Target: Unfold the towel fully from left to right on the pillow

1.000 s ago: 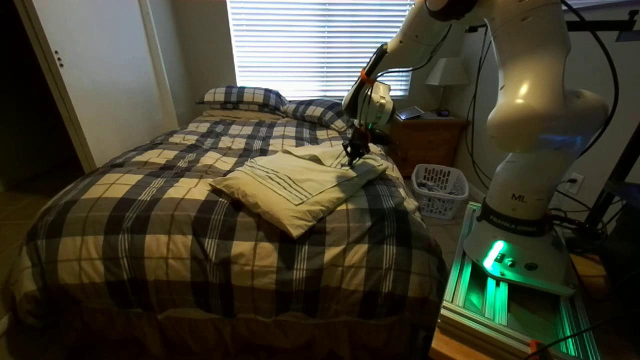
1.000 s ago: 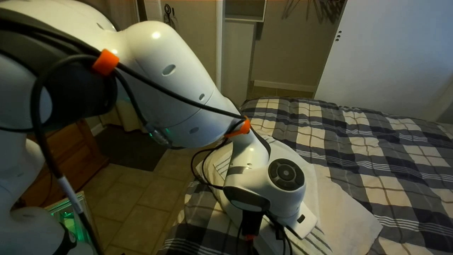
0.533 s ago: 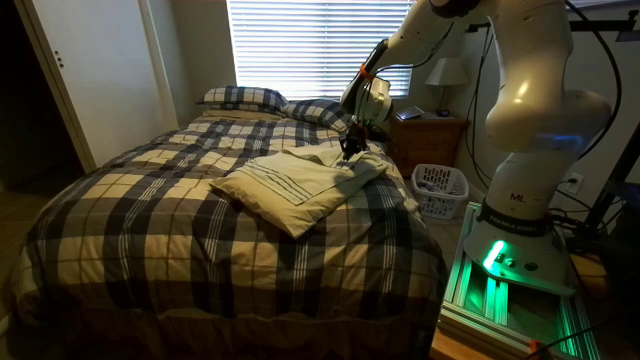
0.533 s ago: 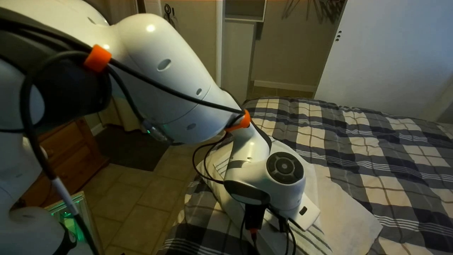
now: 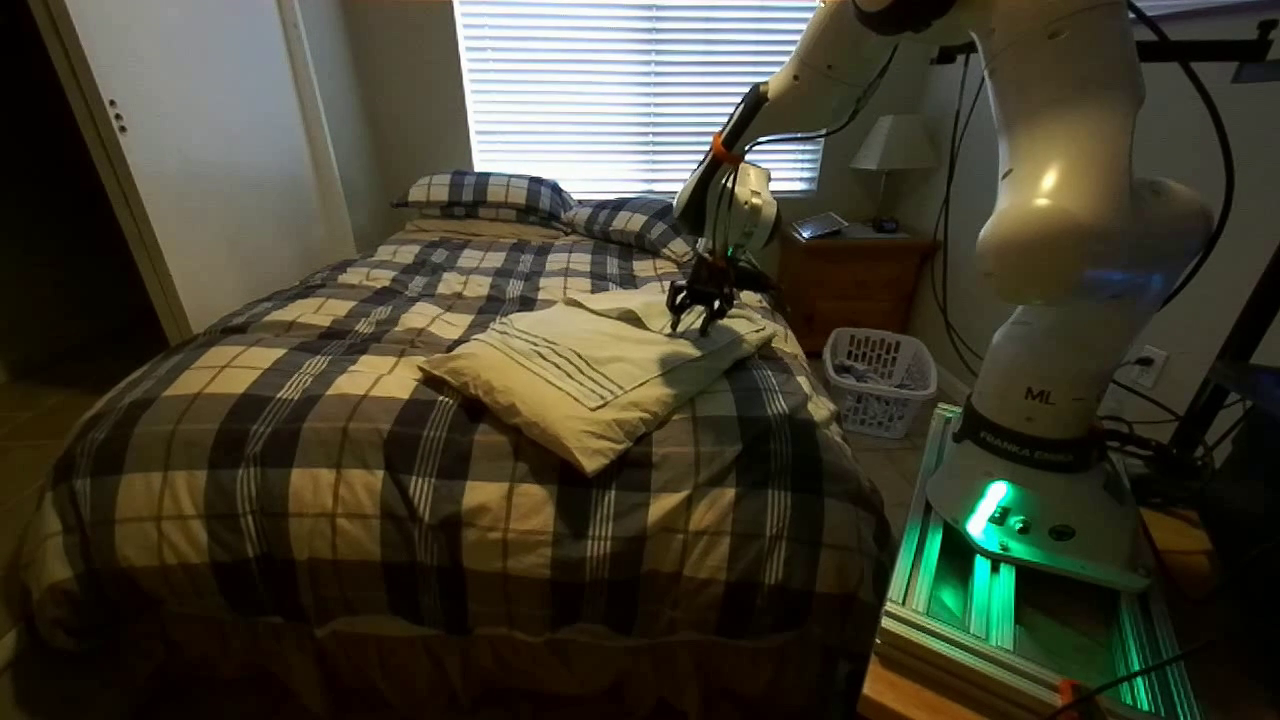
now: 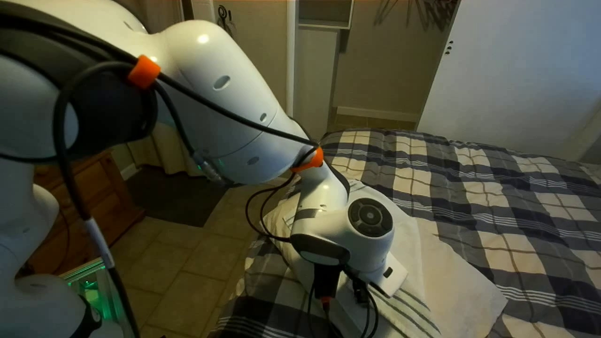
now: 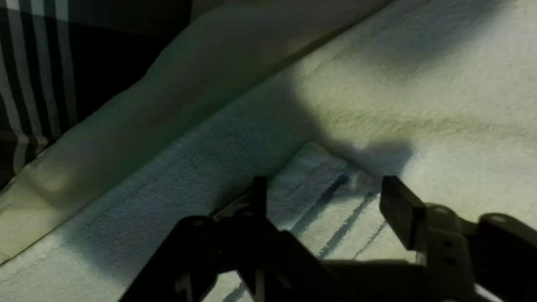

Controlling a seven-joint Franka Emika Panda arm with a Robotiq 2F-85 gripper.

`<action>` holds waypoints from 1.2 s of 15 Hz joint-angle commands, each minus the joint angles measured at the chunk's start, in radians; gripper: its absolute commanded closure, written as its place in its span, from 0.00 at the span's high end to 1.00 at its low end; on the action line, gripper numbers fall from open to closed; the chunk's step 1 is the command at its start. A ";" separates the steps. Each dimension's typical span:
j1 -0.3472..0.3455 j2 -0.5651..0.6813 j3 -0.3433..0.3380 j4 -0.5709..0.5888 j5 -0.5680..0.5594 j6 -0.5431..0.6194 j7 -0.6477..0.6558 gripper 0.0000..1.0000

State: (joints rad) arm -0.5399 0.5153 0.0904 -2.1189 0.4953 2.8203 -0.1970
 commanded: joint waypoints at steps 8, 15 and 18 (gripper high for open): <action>0.017 0.027 -0.038 0.014 -0.010 -0.006 -0.013 0.56; 0.023 0.022 -0.045 0.012 -0.015 -0.006 -0.008 0.06; 0.024 0.020 -0.047 0.013 -0.016 -0.004 -0.006 0.00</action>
State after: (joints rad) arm -0.5295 0.5364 0.0606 -2.1137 0.4952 2.8204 -0.2031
